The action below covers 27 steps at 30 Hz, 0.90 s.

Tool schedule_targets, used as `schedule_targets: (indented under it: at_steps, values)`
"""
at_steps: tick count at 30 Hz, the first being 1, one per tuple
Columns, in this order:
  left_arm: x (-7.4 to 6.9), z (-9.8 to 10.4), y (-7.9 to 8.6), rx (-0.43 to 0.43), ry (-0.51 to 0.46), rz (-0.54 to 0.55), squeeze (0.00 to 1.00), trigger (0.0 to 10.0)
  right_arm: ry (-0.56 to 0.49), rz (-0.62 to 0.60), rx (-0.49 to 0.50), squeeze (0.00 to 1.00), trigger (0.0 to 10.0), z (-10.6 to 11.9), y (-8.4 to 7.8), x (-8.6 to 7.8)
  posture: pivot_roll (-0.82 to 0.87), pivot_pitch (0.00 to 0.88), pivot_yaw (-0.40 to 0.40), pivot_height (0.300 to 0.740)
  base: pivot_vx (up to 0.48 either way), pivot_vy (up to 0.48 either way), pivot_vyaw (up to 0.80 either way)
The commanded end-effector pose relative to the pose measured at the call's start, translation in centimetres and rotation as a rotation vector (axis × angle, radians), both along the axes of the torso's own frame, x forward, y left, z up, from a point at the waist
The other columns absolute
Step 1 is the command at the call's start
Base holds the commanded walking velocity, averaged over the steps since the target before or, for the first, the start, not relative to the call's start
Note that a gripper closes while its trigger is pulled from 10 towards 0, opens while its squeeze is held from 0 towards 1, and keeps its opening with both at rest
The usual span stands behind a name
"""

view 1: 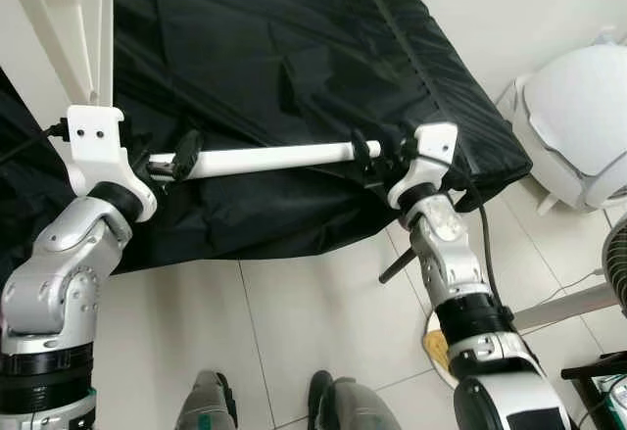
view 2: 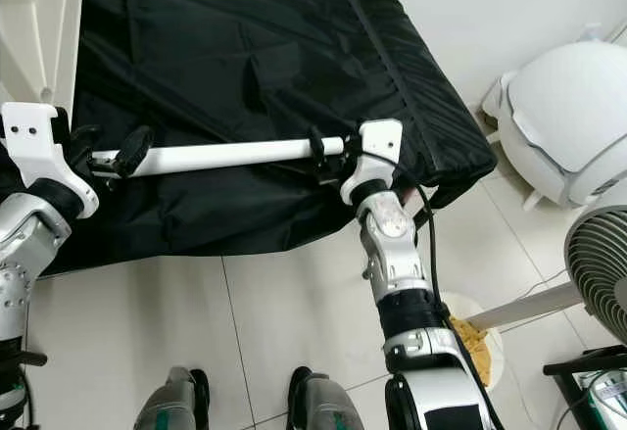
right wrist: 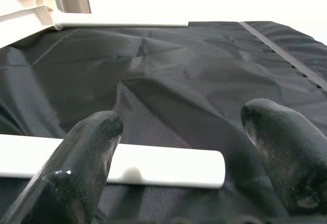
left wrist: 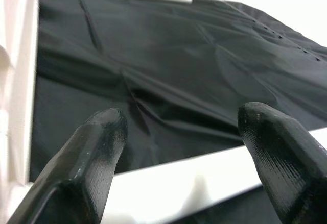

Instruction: Building children table

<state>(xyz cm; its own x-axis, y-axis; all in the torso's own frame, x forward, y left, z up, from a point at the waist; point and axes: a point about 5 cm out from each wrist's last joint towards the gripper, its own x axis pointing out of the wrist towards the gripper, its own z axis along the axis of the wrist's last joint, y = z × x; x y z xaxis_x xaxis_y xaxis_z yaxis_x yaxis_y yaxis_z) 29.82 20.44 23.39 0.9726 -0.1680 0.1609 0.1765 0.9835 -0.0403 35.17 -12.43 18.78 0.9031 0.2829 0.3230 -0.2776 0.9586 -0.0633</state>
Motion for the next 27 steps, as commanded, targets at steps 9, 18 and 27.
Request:
schedule_targets:
  at_steps: [9,18,27]
  values:
    - [1.1,-0.7,-1.1,-0.084,-0.040,0.070,0.00,10.0,-0.053,-0.005,0.036,0.00,10.0,0.6,0.1,-0.6,0.06,0.088,-0.022,0.740,0.000,0.000,0.00]
    - [2.2,-2.5,-2.2,-0.047,-0.042,0.118,0.00,10.0,-0.076,-0.052,0.027,1.00,10.0,0.4,-0.7,-0.9,0.02,0.048,0.018,0.740,0.000,0.000,0.00]
    - [2.0,-3.6,-2.6,-0.033,-0.064,0.080,1.00,10.0,-0.064,-0.095,0.018,1.00,10.0,-0.8,-1.9,-1.8,0.00,0.050,0.032,0.740,0.000,0.000,0.00]
